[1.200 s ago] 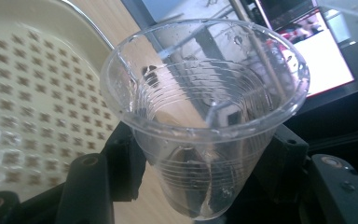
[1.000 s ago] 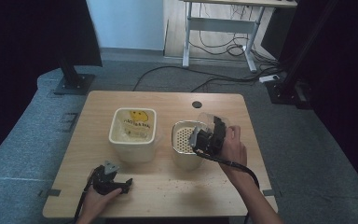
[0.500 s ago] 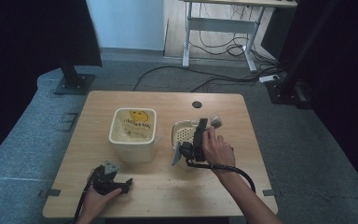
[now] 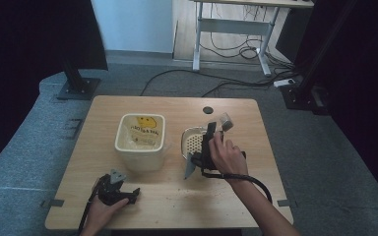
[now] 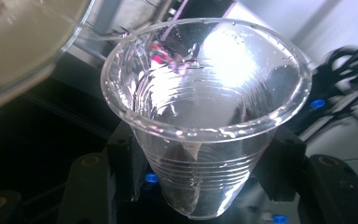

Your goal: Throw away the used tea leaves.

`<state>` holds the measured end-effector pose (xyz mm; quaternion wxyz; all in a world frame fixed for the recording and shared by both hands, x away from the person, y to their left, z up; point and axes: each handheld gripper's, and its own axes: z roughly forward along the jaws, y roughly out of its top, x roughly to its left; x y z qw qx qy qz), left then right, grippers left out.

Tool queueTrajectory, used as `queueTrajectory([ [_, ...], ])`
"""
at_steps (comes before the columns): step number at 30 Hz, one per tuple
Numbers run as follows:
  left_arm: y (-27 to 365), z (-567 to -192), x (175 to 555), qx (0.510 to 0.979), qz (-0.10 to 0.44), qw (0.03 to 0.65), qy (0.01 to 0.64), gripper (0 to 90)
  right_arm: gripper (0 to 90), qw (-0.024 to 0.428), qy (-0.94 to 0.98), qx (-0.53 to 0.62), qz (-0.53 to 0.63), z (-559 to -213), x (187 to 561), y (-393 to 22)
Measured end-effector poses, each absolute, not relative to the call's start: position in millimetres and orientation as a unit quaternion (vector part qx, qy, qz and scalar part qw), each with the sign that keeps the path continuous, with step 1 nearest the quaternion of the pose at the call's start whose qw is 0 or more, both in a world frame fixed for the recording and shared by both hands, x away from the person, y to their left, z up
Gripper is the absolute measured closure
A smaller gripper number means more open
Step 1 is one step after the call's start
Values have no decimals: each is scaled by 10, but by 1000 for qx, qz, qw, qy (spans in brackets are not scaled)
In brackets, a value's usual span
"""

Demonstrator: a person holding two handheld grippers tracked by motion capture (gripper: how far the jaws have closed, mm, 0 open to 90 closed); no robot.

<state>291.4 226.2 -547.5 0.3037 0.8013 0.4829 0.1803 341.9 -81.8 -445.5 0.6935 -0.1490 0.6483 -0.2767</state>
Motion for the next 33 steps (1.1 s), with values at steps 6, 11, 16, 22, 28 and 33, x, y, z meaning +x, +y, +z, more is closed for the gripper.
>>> queueTrajectory([
  [6,2263,-5475,2915,802,180,304,482,20,427,703,628,-182,-279,-4443,3365,-732],
  [11,2264,-5475,2915,802,180,304,482,20,426,707,616,-195,-289,-4379,3394,-752],
  [16,2264,-5475,2915,802,180,304,482,20,426,712,602,-200,-300,-4376,3397,-772],
  [22,2264,-5475,2915,802,180,304,482,20,434,710,591,-219,-313,-4379,3393,-763],
  [28,2263,-5475,2915,802,180,304,482,20,438,700,604,-216,-315,-4387,3399,-782],
  [33,2263,-5475,2915,802,180,304,482,19,438,708,604,-206,-301,-4368,3394,-807],
])
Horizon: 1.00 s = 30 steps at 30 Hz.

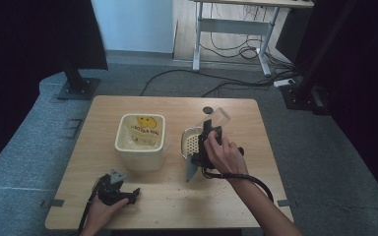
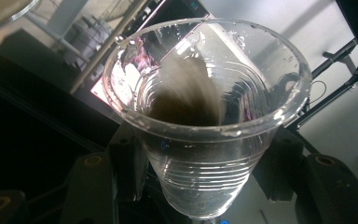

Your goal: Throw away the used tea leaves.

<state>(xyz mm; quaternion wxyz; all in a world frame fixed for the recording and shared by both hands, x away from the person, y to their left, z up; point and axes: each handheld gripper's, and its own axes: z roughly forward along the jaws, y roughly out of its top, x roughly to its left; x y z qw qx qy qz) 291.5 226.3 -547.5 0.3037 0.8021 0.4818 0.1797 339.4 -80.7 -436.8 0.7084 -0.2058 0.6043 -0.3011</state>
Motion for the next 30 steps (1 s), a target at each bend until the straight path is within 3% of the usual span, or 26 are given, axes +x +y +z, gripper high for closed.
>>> queueTrajectory([
  [12,2263,-5475,2915,802,180,304,482,19,438,711,624,-171,-275,-4309,3387,-855],
  [16,2263,-5475,2915,802,180,304,482,19,440,709,669,-111,-193,-4245,3357,-831],
  [25,2263,-5476,2915,802,180,304,482,19,451,657,752,60,-14,-4082,3370,-883],
  [30,2263,-5477,2915,802,180,304,482,19,453,594,773,188,122,-3921,3402,-1024],
])
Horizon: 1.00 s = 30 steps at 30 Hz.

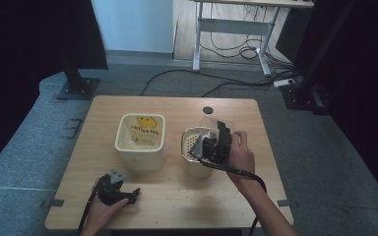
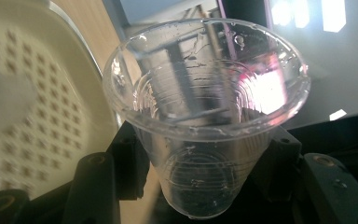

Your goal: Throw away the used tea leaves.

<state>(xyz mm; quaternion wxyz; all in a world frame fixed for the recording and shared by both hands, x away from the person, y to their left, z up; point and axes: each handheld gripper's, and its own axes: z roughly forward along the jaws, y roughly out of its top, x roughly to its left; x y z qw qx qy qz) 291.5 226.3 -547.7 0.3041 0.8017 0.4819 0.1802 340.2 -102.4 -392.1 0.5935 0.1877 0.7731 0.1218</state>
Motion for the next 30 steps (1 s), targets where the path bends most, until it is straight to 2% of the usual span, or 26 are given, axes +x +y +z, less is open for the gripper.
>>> queueTrajectory([
  [1,2262,-5477,2915,802,180,304,482,19,453,562,775,230,176,-3856,3415,-1091],
  [3,2262,-5477,2915,802,180,304,482,19,453,545,774,250,202,-3830,3419,-1121],
  [4,2262,-5477,2915,802,180,304,482,19,452,514,773,279,244,-3789,3431,-1176],
  [5,2262,-5477,2915,802,180,304,482,19,452,514,773,279,244,-3789,3431,-1176],
  [7,2262,-5477,2915,802,180,304,482,19,452,481,769,305,289,-3762,3438,-1233],
  [12,2263,-5477,2915,802,180,304,482,19,452,439,758,338,345,-3731,3451,-1308],
  [30,2262,-5477,2914,802,180,304,482,18,450,405,736,365,403,-3681,3467,-1328],
])
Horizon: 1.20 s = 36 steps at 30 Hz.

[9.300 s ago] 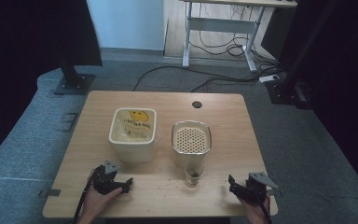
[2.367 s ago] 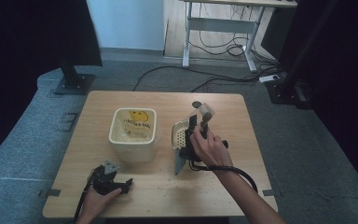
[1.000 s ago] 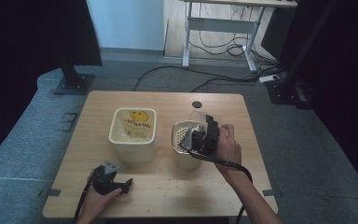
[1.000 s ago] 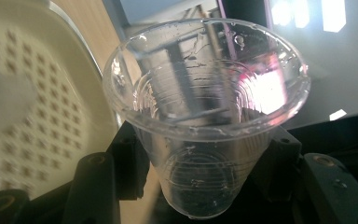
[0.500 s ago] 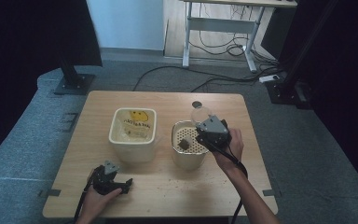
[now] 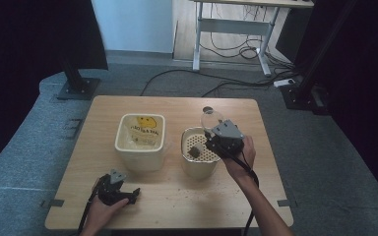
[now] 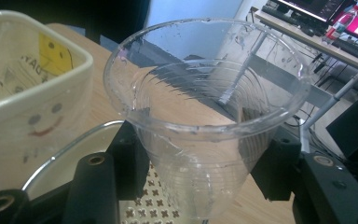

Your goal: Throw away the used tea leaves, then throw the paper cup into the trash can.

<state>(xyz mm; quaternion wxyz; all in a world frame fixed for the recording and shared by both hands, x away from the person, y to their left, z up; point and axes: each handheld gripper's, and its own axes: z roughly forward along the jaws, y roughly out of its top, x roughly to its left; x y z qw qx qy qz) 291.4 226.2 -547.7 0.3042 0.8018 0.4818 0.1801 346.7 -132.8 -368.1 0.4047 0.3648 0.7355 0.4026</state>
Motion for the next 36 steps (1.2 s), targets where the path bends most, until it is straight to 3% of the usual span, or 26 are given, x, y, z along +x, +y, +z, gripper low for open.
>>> queueTrajectory([
  [36,2269,-5476,2915,804,178,304,478,16,437,334,740,357,461,-3617,3609,-777],
])
